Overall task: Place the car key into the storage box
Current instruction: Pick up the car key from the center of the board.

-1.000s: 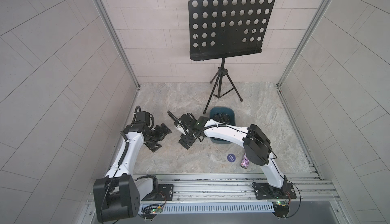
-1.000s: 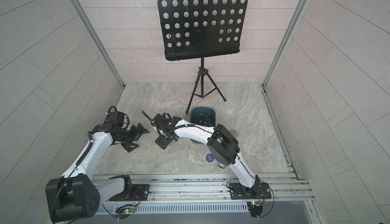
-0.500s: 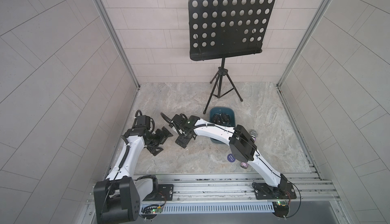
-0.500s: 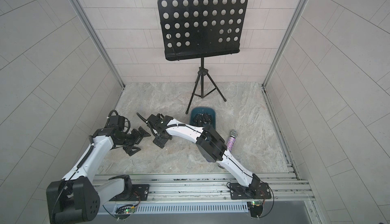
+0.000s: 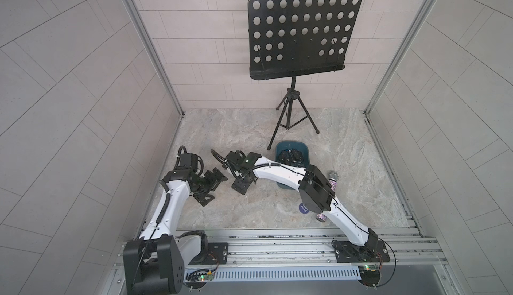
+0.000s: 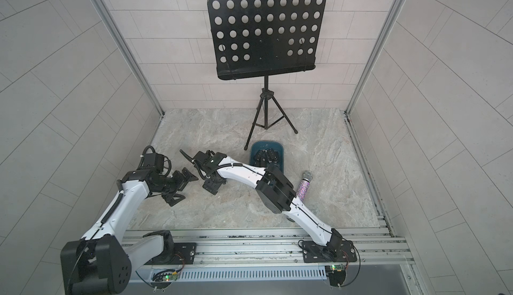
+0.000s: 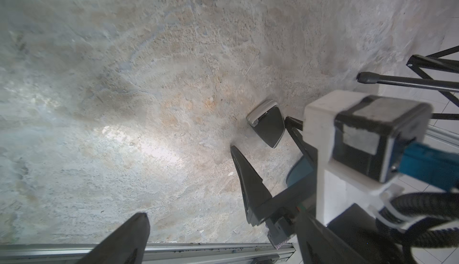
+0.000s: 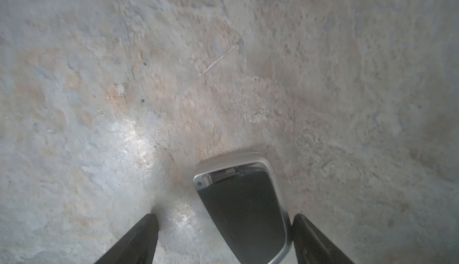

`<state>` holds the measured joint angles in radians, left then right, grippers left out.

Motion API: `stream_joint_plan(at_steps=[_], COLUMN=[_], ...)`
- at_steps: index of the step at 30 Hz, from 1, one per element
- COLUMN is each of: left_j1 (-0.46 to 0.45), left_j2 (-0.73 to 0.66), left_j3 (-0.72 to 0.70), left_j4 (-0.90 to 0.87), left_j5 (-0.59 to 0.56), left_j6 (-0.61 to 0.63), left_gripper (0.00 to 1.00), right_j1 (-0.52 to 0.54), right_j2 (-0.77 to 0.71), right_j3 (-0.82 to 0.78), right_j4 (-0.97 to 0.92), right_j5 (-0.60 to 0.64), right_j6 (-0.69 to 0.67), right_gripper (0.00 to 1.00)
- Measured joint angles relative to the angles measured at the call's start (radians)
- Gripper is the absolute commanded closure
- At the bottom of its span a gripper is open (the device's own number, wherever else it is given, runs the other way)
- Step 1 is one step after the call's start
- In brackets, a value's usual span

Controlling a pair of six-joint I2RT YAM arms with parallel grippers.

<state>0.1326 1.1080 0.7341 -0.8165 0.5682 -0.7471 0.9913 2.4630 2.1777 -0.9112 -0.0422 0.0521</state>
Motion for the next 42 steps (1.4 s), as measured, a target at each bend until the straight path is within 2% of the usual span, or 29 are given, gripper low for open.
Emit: stream_joint_plan(at_steps=[10,16,23,34,42], left_j1=[0.000,0.000,0.000,0.011,0.015], left_j2=[-0.002,-0.002,-0.002,-0.001,0.014], left_j3=[0.000,0.000,-0.006,-0.005,0.002], left_j4=[0.000,0.000,0.000,0.000,-0.001], left_j5=[0.000,0.000,0.000,0.000,0.002], left_j6=[0.000,0.000,-0.001,0.000,0.000], left_gripper=[0.00,0.00,0.00,0.00,0.00], right_j1=[0.000,0.002,0.002,-0.010,-0.042], right_j2=[0.013,0.014,0.014,0.003,-0.105], right_j3=[0.016,0.017,0.017,0.011,-0.042], right_j4=[-0.017,-0.018,-0.019,-0.016,-0.014], right_j5=[0.000,0.000,0.000,-0.003,0.001], right_j6=[0.005,0.007,0.009,0.064,0.087], right_gripper=[0.46,0.57,0.61,0.62,0.62])
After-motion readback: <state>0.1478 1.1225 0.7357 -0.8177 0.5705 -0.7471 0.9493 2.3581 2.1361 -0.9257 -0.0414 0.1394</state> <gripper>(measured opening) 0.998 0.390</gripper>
